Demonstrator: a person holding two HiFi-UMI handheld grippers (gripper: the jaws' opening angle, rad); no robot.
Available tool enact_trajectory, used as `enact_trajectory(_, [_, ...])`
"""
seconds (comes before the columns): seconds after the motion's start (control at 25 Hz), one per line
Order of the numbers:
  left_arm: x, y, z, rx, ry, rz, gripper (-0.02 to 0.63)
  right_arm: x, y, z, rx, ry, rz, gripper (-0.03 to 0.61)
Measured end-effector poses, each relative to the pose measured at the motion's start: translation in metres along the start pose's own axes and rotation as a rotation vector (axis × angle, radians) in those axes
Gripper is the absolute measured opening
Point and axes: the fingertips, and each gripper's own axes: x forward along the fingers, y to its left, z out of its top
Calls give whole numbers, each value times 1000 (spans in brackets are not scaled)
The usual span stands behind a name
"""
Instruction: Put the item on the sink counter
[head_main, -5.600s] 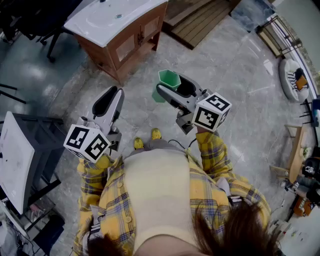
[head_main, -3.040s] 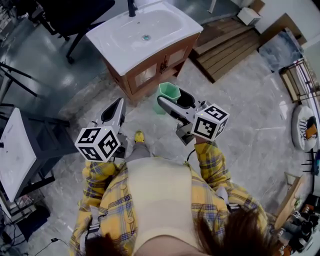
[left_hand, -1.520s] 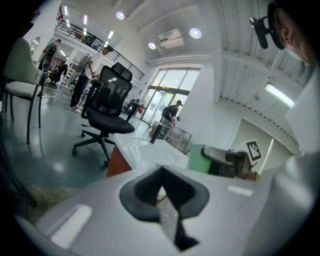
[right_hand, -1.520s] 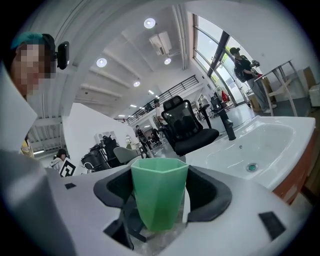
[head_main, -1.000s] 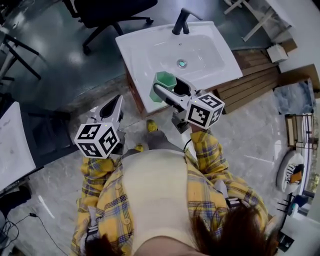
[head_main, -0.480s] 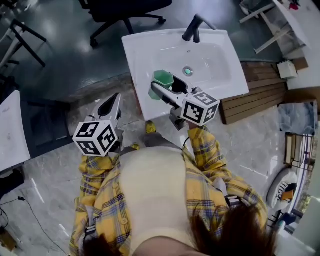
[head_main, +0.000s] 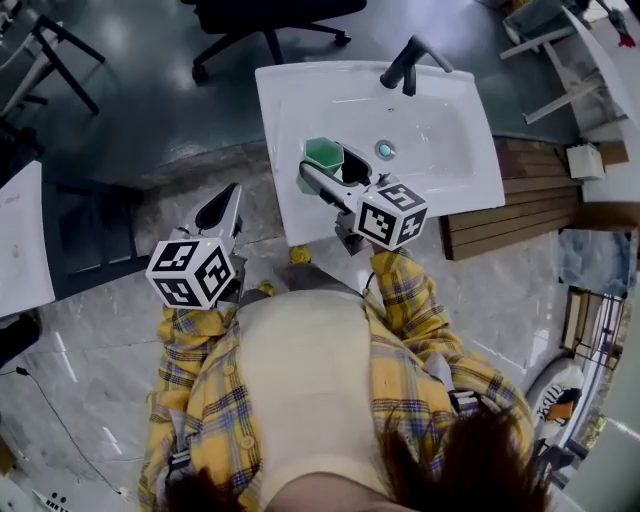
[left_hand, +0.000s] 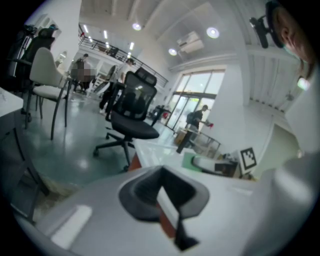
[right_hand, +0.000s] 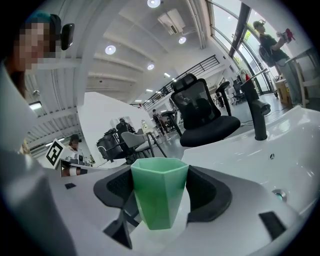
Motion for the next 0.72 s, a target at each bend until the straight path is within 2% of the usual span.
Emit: enact_trajectory(0.72, [-2,10,-4,-22,-2,55,8,22,1,-16,-240,12,9,302])
